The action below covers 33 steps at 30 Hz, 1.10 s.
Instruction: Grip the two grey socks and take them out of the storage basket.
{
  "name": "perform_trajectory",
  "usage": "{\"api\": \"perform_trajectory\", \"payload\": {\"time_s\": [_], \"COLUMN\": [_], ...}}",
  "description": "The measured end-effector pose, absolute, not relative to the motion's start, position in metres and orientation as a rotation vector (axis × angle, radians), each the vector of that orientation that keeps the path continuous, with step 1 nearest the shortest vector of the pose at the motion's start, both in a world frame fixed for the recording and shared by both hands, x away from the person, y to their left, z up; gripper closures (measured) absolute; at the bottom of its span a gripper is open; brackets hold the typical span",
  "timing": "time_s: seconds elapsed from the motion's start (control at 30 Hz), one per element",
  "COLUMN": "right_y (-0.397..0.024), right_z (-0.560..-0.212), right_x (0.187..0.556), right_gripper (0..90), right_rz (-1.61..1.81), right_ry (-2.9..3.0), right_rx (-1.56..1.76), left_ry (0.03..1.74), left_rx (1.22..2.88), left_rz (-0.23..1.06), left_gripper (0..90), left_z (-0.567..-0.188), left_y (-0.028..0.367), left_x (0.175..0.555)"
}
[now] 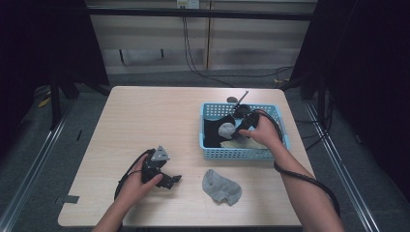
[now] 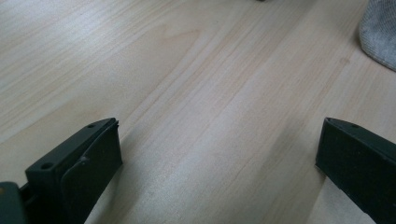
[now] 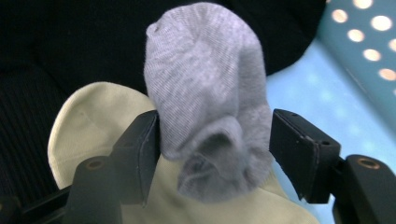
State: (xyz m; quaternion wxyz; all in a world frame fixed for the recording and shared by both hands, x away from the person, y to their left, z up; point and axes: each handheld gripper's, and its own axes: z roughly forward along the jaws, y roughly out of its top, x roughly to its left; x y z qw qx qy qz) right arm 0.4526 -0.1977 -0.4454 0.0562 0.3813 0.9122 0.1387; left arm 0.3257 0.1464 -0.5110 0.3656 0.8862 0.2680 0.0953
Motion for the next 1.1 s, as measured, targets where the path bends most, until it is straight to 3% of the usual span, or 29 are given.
{"api": "perform_trajectory", "payload": {"time_s": [0.33, 0.5, 0.83, 1.1], "right_y": [-0.191, -0.19, -0.192, -0.195], "right_z": [-0.451, -0.454, -0.455, -0.457], "right_x": [0.454, 0.455, 0.454, 0.454], "right_gripper": [46.3, 47.2, 65.2, 71.1], "right_rz": [0.412, 0.397, 0.381, 0.38], "right_ry": [2.795, 2.8, 2.818, 2.842], "right_rx": [1.158, 1.155, 1.157, 1.134], "left_ry": [0.689, 0.689, 0.689, 0.689], "left_rx": [2.279, 2.279, 2.279, 2.279], "left_rz": [0.245, 0.245, 0.246, 0.245], "left_gripper": [0.0, 0.0, 0.0, 0.0], "left_z": [-0.511, -0.511, -0.511, -0.511], "left_y": [0.146, 0.146, 0.146, 0.146], "left_x": [0.326, 0.326, 0.326, 0.326]}}
